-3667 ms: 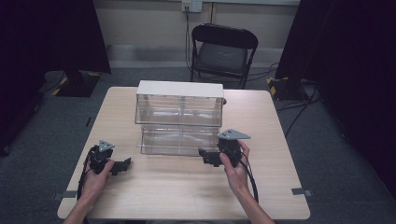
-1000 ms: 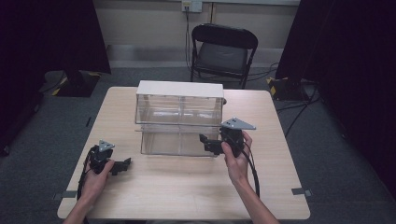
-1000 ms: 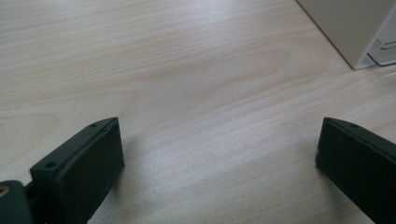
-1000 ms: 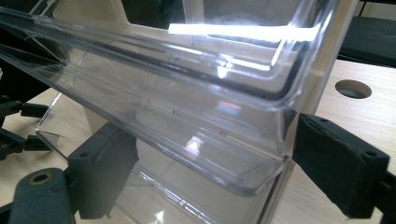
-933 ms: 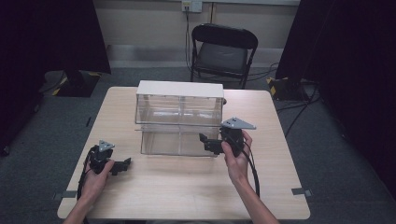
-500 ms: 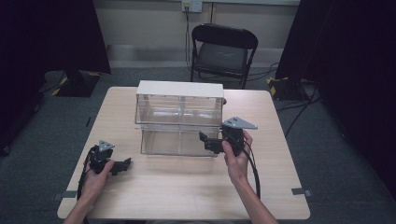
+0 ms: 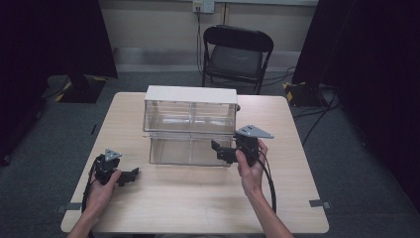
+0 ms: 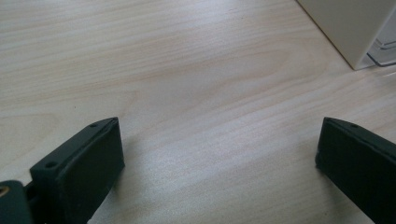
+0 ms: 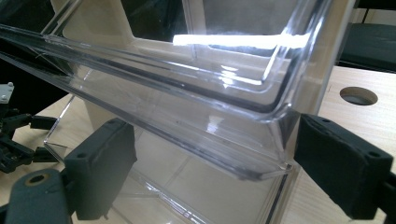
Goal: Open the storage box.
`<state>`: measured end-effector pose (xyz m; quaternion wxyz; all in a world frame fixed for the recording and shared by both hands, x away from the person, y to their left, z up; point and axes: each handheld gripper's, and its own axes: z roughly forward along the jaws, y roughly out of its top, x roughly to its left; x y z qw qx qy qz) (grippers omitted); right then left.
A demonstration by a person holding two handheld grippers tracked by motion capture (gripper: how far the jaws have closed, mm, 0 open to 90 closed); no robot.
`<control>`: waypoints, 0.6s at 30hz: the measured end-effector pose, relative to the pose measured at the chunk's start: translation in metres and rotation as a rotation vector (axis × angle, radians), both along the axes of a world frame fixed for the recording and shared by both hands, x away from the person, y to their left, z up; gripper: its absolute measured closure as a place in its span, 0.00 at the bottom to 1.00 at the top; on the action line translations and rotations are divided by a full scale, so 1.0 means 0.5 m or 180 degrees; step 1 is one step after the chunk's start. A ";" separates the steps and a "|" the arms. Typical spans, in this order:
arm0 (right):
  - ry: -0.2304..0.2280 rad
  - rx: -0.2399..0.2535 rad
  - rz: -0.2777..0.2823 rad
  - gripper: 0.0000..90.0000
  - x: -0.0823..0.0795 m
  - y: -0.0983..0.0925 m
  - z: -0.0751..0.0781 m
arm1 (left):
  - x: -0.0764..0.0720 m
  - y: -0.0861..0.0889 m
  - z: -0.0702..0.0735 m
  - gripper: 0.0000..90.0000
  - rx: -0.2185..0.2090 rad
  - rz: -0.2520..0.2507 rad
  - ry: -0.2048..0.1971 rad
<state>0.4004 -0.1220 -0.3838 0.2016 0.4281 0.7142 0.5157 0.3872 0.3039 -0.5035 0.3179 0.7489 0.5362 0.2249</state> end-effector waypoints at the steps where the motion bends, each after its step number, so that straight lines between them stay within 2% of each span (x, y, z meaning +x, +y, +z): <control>1: -0.0003 0.0003 0.0016 0.14 0.001 -0.001 0.001 | 0.000 0.000 0.000 0.01 0.0000 0.0002 0.0000; 18: -0.0017 0.0054 0.0028 0.13 0.000 -0.005 -0.003 | 0.000 0.000 0.000 0.01 -0.0001 0.0001 0.0000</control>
